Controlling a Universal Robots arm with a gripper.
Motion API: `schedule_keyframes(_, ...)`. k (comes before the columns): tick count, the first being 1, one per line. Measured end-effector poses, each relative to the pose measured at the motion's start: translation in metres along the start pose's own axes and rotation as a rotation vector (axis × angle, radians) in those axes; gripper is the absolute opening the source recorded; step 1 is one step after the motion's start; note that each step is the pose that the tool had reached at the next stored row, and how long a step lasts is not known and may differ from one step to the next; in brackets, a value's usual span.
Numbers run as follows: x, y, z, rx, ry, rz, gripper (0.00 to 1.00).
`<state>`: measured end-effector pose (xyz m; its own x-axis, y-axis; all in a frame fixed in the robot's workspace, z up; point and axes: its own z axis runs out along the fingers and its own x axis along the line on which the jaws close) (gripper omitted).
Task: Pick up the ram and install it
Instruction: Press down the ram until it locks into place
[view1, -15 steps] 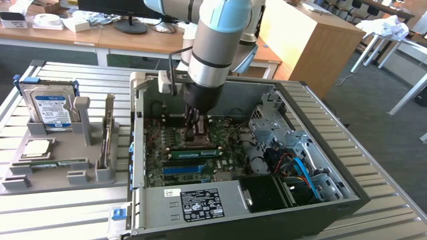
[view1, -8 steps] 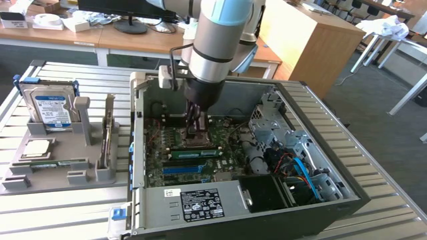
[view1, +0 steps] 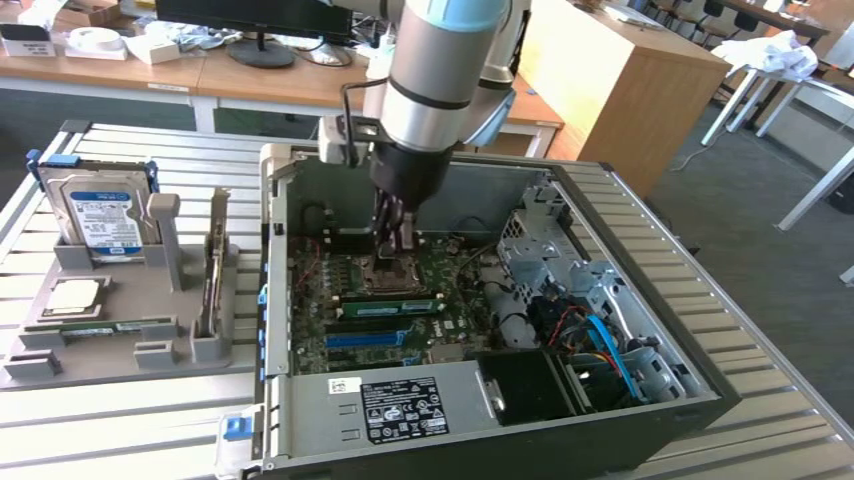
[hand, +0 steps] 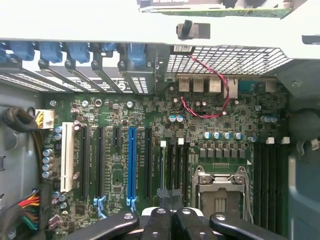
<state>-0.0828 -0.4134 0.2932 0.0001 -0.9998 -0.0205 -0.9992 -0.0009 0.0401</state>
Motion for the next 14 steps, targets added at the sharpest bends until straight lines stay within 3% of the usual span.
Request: schedule_keyframes(14,-0.001,0.0012,-0.0313,0.0001,0.0012,0.0,0.1)
